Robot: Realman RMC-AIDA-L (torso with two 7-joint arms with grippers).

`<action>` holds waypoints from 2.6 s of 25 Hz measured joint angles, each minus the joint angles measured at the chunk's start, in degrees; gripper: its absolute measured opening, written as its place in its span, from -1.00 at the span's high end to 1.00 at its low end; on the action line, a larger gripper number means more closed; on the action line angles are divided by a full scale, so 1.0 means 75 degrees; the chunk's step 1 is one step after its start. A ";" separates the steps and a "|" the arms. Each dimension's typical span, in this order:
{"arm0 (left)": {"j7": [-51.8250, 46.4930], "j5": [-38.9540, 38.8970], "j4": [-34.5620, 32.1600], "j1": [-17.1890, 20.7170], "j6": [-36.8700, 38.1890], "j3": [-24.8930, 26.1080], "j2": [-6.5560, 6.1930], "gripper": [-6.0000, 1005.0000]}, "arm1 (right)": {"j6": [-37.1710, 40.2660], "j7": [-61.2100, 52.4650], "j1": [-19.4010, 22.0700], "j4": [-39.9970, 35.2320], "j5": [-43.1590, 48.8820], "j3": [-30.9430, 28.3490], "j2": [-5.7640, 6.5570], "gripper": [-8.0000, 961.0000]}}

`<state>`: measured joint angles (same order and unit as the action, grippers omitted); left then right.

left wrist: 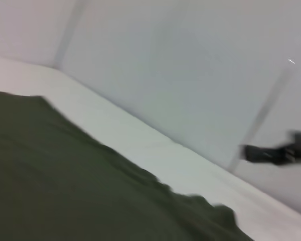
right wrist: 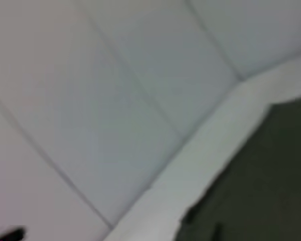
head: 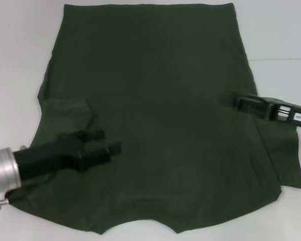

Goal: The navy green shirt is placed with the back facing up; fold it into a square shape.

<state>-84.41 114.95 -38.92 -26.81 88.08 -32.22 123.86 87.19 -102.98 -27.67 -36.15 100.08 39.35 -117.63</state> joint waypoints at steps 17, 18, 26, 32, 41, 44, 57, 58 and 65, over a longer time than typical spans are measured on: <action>0.2097 0.0039 0.0766 -0.0105 -0.0025 -0.0583 0.0033 -0.46 | -0.1231 -0.3509 0.0577 -0.0632 0.2246 -0.0536 0.0758 -0.86; 0.2169 0.0061 0.0775 -0.0106 -0.0042 -0.0595 0.0032 -0.46 | -0.1272 -0.3572 0.0573 -0.0631 0.2381 -0.0623 0.0783 -0.86; 0.2916 0.0106 0.0908 -0.0075 -0.0265 -0.0716 0.0041 -0.46 | -0.1676 -0.3697 0.0591 -0.0519 0.2714 -0.0874 0.0764 -0.86; 0.3041 0.0107 0.1079 -0.0109 -0.0497 -0.0730 0.0044 -0.46 | -0.2117 -0.3593 0.0621 -0.0245 0.2723 -0.0887 0.0637 -0.86; 0.3055 0.0107 0.1087 -0.0107 -0.0615 -0.0805 0.0044 -0.46 | -0.2576 -0.3273 0.0478 -0.0027 0.2685 -0.0888 0.0445 -0.85; 0.3050 0.0107 0.1088 -0.0105 -0.0691 -0.0805 0.0040 -0.46 | -0.2731 -0.3221 0.0438 -0.0025 0.2675 -0.0888 0.0395 -0.85; 0.2991 0.0106 0.1088 -0.0110 -0.0812 -0.0789 0.0032 -0.47 | -0.2806 -0.3016 0.0373 0.0212 0.2658 -0.0888 0.0334 -0.84; 0.2967 0.0106 0.1085 -0.0111 -0.0812 -0.0789 0.0032 -0.47 | -0.2696 -0.2995 0.0393 0.0207 0.2653 -0.0893 0.0334 -0.84; 0.2783 0.0106 0.1045 -0.0135 -0.0773 -0.0790 0.0032 -0.46 | -0.1790 -0.2607 0.0591 0.0238 0.2622 -0.1570 0.0296 -0.84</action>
<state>-63.54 115.75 -31.08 -27.82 82.28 -38.14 124.10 73.77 -122.54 -23.23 -34.36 119.75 27.58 -115.41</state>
